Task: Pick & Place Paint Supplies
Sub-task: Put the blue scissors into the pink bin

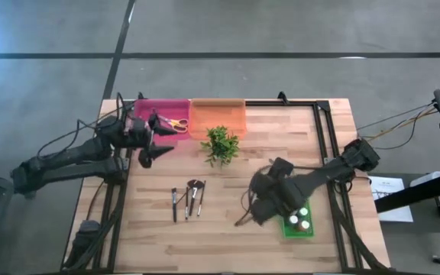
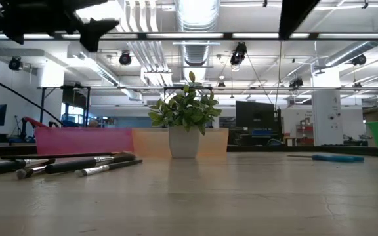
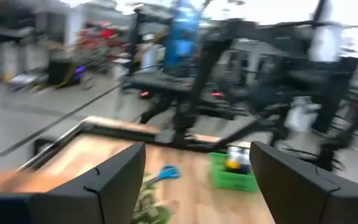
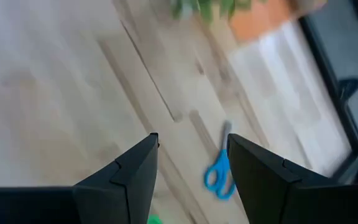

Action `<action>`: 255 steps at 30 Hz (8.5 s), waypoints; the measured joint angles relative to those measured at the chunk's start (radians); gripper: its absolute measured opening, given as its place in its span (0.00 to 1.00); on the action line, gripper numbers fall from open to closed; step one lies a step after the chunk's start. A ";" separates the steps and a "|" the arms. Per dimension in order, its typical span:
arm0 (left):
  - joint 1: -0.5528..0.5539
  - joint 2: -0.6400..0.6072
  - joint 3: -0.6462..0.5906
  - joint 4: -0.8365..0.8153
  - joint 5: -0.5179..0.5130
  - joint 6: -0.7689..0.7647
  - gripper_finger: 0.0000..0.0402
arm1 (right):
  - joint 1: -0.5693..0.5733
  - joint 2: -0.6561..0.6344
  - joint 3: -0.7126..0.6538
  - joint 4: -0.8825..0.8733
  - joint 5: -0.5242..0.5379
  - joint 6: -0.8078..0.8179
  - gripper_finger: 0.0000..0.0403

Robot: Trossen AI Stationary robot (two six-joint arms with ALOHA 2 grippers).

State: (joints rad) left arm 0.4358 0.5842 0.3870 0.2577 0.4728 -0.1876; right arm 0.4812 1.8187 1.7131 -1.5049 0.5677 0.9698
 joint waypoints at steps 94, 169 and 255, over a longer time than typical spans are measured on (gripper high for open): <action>-0.402 0.016 0.000 0.134 -0.196 0.189 0.74 | -0.607 -0.375 -0.949 0.787 -0.573 -0.344 0.01; -0.403 0.016 0.000 0.125 -0.196 0.196 0.74 | -0.693 -0.327 -1.059 0.955 -0.511 -0.565 0.42; -0.433 0.915 0.446 0.140 -0.196 0.362 0.74 | -0.259 -0.383 -0.476 1.094 -0.433 -0.851 0.05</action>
State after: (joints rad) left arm 0.0030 1.4993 0.8330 0.3981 0.2764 0.1742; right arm 0.2226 1.4353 1.2373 -0.4108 0.1345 0.1189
